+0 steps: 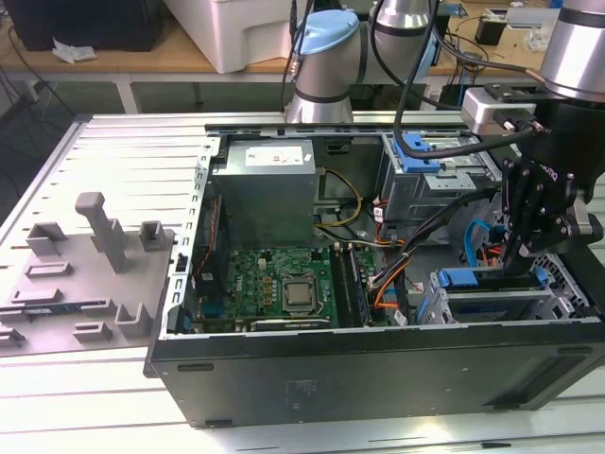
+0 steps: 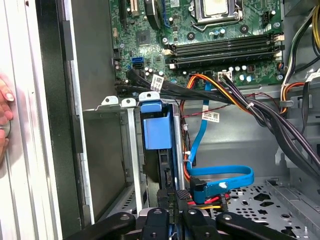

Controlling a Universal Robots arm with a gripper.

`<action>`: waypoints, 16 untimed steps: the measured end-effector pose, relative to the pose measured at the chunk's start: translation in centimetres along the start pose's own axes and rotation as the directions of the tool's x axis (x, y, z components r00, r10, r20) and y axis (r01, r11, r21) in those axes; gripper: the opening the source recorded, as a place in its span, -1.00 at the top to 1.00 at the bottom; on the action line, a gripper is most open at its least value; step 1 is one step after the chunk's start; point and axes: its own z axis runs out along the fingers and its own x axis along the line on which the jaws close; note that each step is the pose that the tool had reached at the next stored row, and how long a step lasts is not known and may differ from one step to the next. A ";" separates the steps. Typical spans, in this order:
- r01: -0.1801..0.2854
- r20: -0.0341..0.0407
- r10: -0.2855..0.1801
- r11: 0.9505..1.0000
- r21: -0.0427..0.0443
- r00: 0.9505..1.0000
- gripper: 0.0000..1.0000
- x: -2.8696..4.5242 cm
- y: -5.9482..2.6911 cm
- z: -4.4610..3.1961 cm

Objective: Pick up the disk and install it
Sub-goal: 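Insert the first disk wire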

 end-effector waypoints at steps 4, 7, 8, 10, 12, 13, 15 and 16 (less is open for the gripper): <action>0.000 0.006 0.000 1.000 -0.001 1.000 0.65 0.01 0.00 -0.01; 0.000 0.009 0.000 1.000 -0.001 1.000 0.65 0.01 0.00 -0.04; 0.000 0.010 0.000 1.000 -0.001 1.000 0.65 0.02 0.00 -0.05; 0.000 0.010 0.000 1.000 -0.001 1.000 0.65 0.02 -0.01 -0.10; 0.000 0.014 0.000 1.000 -0.001 1.000 0.65 0.08 -0.01 -0.10; 0.000 0.017 0.001 1.000 -0.002 1.000 0.65 0.11 -0.02 -0.09; -0.001 0.020 0.001 1.000 -0.002 1.000 0.65 0.17 -0.02 -0.08; -0.001 0.024 0.001 1.000 -0.002 1.000 0.65 0.30 -0.03 -0.06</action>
